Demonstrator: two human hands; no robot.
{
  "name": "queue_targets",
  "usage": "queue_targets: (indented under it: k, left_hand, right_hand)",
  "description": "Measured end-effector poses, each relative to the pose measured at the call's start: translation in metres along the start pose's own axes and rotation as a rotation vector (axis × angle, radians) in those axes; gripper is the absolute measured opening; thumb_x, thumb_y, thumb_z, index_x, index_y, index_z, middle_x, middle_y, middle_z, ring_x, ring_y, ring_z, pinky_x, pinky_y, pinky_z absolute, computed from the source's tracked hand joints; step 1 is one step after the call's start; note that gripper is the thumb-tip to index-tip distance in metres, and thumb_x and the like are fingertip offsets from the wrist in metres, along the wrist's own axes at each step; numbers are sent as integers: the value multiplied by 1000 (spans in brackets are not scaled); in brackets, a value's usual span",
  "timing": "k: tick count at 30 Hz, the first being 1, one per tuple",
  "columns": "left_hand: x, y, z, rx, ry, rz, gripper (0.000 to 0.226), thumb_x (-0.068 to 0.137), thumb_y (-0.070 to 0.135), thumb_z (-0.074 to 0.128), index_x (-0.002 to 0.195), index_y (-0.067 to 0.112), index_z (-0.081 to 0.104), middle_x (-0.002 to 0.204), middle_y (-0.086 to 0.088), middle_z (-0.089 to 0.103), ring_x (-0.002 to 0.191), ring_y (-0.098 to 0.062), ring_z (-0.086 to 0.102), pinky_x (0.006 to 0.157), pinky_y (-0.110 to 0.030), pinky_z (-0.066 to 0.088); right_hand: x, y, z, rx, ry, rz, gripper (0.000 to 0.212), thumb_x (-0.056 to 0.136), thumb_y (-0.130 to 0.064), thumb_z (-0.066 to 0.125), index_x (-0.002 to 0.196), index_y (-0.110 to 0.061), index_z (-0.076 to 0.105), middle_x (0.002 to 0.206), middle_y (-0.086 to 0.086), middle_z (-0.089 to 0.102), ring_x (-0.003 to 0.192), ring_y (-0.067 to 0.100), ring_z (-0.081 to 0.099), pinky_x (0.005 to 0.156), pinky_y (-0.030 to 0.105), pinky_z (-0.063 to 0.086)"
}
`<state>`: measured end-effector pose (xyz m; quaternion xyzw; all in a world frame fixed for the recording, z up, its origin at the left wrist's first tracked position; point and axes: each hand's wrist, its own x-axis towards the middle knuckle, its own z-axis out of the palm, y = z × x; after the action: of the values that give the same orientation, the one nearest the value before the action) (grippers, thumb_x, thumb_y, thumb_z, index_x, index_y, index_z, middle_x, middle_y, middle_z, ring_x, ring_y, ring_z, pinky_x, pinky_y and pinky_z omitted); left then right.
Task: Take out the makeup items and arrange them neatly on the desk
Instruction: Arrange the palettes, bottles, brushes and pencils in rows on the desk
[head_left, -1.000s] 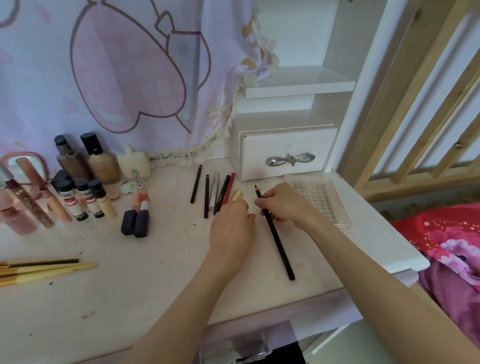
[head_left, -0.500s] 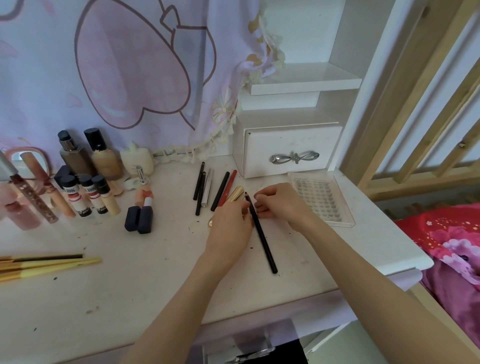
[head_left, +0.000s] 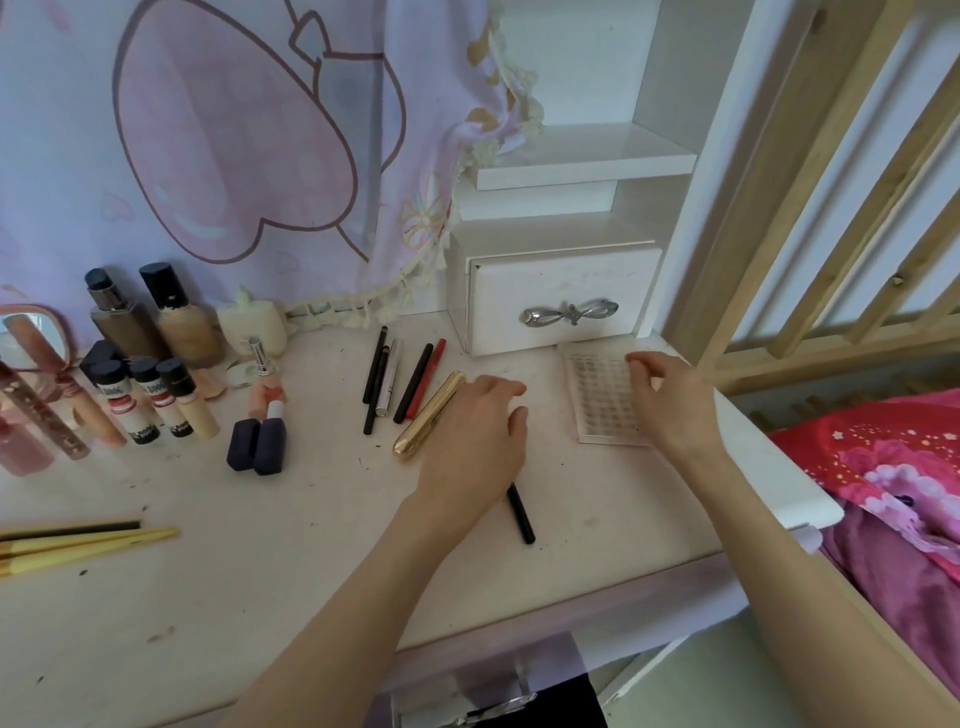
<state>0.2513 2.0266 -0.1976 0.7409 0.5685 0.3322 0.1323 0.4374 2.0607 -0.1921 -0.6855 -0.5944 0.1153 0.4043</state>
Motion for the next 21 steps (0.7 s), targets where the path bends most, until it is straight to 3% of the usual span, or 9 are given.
queue_targets:
  k: [3,5,7,11,13,16,19,21]
  left_hand:
    - [11,20,23,92,-174,83,38,96,23,42,132,10,46,138,-7,42,124,-23,40,99,-32,32]
    - [16,33,40,164,-288,116,43,96,30,41,134,9,42,141,-11,37,126,-28,36,102,-36,31]
    - [20,42,54,205,-349,123,50,94,41,42,133,10,40,139,-14,36,125,-32,36,102,-39,32]
    - [34,55,68,370,-345,20,82,78,74,38,135,15,34,139,-17,33,117,-38,42,103,-46,26]
    - [39,60,71,445,-341,-40,94,72,83,33,140,18,25,142,-18,27,118,-40,39,103,-51,21]
    - [41,62,76,498,-359,-69,97,71,84,33,142,20,18,143,-18,21,120,-42,33,104,-55,20]
    - [41,61,75,428,-392,-47,90,72,76,42,139,19,22,138,-16,24,118,-40,33,102,-51,26]
    - [42,58,70,379,-455,24,84,71,67,48,136,20,26,134,-14,25,118,-36,32,104,-46,26]
  right_hand:
    - [-3,23,-7,106,-57,117,35,100,-24,30,106,-9,60,102,10,63,101,31,54,80,31,38]
    - [-8,32,-10,233,-56,164,43,101,-33,24,132,-14,46,127,7,56,117,25,51,98,32,37]
    - [-14,37,-11,374,-13,190,47,100,-39,23,144,-22,31,140,6,47,120,20,50,107,40,35]
    - [-19,39,-15,585,73,253,46,100,-43,23,142,-25,33,118,8,61,95,15,64,92,38,49]
    - [-20,40,-17,649,87,292,37,99,-45,23,127,-34,44,104,6,69,83,15,70,83,40,53]
    - [-19,42,-17,628,114,324,24,97,-45,22,98,-44,46,83,-2,72,72,11,71,79,42,53]
    - [-17,41,-16,619,184,326,26,97,-36,25,105,-31,49,71,-2,71,61,13,68,68,38,53]
    - [-16,42,-16,590,221,328,29,98,-28,28,108,-19,53,75,-2,70,65,14,66,74,38,53]
